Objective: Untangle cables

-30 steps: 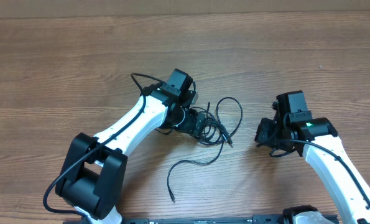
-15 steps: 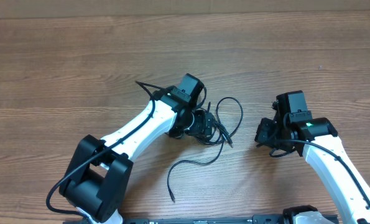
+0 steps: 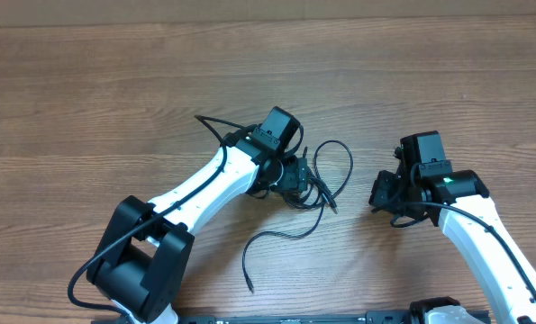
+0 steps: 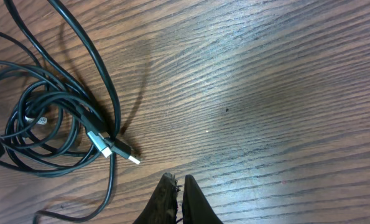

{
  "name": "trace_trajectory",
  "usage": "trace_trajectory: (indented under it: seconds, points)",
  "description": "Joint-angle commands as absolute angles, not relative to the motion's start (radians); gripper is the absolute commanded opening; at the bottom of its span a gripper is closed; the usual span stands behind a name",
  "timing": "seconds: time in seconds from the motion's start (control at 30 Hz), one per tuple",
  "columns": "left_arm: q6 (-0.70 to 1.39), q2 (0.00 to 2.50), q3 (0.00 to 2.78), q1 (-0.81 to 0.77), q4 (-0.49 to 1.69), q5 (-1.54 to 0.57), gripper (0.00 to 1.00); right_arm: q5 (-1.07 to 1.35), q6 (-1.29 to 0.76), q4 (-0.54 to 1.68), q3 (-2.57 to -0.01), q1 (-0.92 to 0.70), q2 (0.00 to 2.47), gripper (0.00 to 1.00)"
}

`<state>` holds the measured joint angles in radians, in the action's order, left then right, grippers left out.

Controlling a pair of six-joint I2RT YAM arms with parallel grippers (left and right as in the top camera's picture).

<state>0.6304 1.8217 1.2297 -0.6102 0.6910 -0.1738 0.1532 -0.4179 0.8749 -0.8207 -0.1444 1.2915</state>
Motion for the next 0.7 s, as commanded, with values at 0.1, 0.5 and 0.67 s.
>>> trace_trajectory:
  seconds: [0.1,0.5,0.67]
  points:
    - [0.638,1.88,1.219,-0.618,0.618,-0.236,0.9,0.16,-0.414,0.868,-0.819,-0.143,1.293,0.04]
    - [0.553,1.909,1.22,-0.615,0.57,-0.097,0.6,0.16,-0.414,0.868,-0.819,-0.143,1.293,0.04]
    - [0.553,1.909,1.22,-0.616,0.568,-0.097,0.43,0.16,-0.414,0.866,-0.819,-0.143,1.293,0.04]
